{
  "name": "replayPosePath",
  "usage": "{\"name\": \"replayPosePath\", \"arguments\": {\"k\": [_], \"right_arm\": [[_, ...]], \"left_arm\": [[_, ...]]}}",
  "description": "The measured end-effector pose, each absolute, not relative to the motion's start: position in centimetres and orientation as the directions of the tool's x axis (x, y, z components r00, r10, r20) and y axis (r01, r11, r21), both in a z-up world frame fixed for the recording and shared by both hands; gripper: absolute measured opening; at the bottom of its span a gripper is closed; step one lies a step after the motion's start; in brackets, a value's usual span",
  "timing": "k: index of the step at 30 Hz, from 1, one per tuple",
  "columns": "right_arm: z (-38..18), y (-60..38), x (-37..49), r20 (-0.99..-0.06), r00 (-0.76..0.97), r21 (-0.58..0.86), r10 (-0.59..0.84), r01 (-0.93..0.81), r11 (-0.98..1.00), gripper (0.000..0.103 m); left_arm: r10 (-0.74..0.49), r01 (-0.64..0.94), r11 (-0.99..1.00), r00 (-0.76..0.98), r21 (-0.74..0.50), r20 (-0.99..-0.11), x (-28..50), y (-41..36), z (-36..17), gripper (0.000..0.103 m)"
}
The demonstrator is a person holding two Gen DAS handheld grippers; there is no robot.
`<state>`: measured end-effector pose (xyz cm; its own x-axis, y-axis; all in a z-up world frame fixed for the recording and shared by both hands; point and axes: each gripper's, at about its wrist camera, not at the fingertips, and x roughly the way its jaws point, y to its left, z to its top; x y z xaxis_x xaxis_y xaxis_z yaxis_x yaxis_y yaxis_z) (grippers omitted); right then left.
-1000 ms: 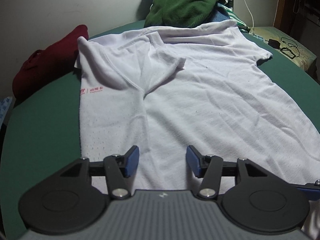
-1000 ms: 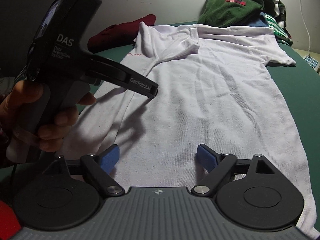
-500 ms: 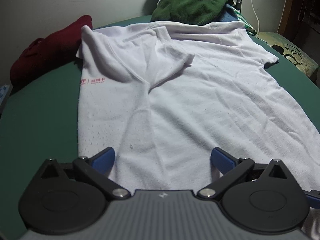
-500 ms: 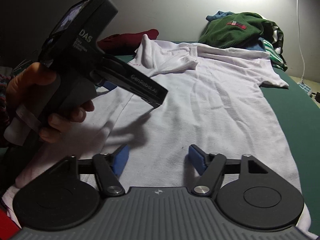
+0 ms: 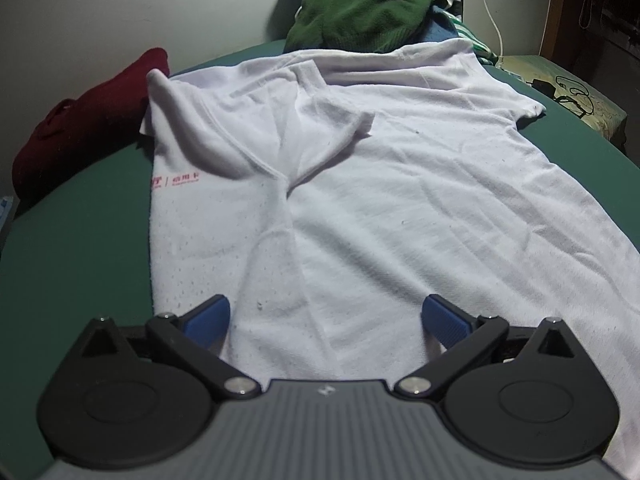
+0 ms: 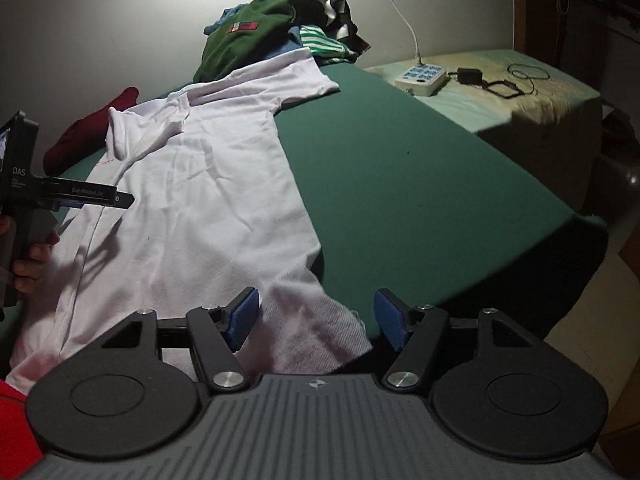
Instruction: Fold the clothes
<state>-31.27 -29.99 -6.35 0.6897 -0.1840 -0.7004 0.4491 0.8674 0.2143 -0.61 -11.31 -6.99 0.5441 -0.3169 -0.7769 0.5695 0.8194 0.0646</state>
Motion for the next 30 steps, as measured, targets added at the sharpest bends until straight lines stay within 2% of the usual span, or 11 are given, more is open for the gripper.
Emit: {"name": "replayPosePath", "arguments": {"k": [2, 4, 6, 9, 11, 13, 17, 19, 20, 29, 30], "right_arm": [[-6.5, -29.9, -31.3, -0.706, 0.687, 0.239, -0.172, 0.459, 0.856, 0.059], [-6.6, -30.3, -31.4, -0.719, 0.678, 0.267, -0.154, 0.474, 0.839, 0.007], [-6.4, -30.8, -31.7, -0.744, 0.659, 0.294, -0.113, 0.474, 0.83, 0.006], [-5.8, -31.1, -32.2, -0.785, 0.615, 0.26, -0.078, 0.442, 0.858, 0.008], [-4.8, -31.8, -31.6, -0.806, 0.591, 0.239, -0.047, 0.397, 0.886, 0.017], [-3.4, -34.1, -29.7, -0.775, 0.63, 0.251, -0.058, 0.391, 0.885, 0.043], [-0.8, -39.8, -24.8, -0.676, 0.732, 0.333, -0.078, 0.399, 0.854, 0.046], [-1.2, -42.8, -21.0, -0.651, 0.757, 0.417, -0.061, 0.423, 0.805, 0.046], [-2.0, -44.3, -18.7, -0.646, 0.762, 0.468, -0.035, 0.432, 0.771, 0.046], [-6.3, -49.6, -5.4, -0.698, 0.713, 0.523, 0.059, 0.453, 0.722, 0.045], [-6.6, -49.8, -4.8, -0.702, 0.709, 0.526, 0.067, 0.453, 0.72, 0.045]], "left_arm": [[-0.318, 0.573, 0.818, 0.537, 0.061, -0.781, -0.5, -11.3, -7.0, 0.102], [-0.319, 0.576, 0.816, 0.531, 0.057, -0.785, -0.3, -11.3, -6.9, 0.102], [-0.322, 0.582, 0.811, 0.529, 0.059, -0.785, -0.3, -11.3, -6.9, 0.102], [-0.322, 0.598, 0.798, 0.525, 0.073, -0.788, -0.2, -11.5, -6.7, 0.102], [-0.335, 0.613, 0.787, 0.528, 0.076, -0.78, 0.0, -11.9, -5.8, 0.1], [-0.355, 0.624, 0.776, 0.546, 0.087, -0.759, 0.6, -12.7, -4.6, 0.101], [-0.379, 0.643, 0.756, 0.582, 0.122, -0.72, 2.3, -15.5, -2.5, 0.099], [-0.383, 0.656, 0.742, 0.583, 0.137, -0.717, 3.3, -17.8, -1.9, 0.091], [-0.385, 0.664, 0.735, 0.58, 0.142, -0.718, 3.7, -19.0, -1.8, 0.091], [-0.332, 0.667, 0.72, 0.57, 0.188, -0.751, 8.6, -27.8, -2.0, 0.076], [-0.333, 0.67, 0.718, 0.569, 0.189, -0.752, 9.3, -28.5, -1.8, 0.071]]}}
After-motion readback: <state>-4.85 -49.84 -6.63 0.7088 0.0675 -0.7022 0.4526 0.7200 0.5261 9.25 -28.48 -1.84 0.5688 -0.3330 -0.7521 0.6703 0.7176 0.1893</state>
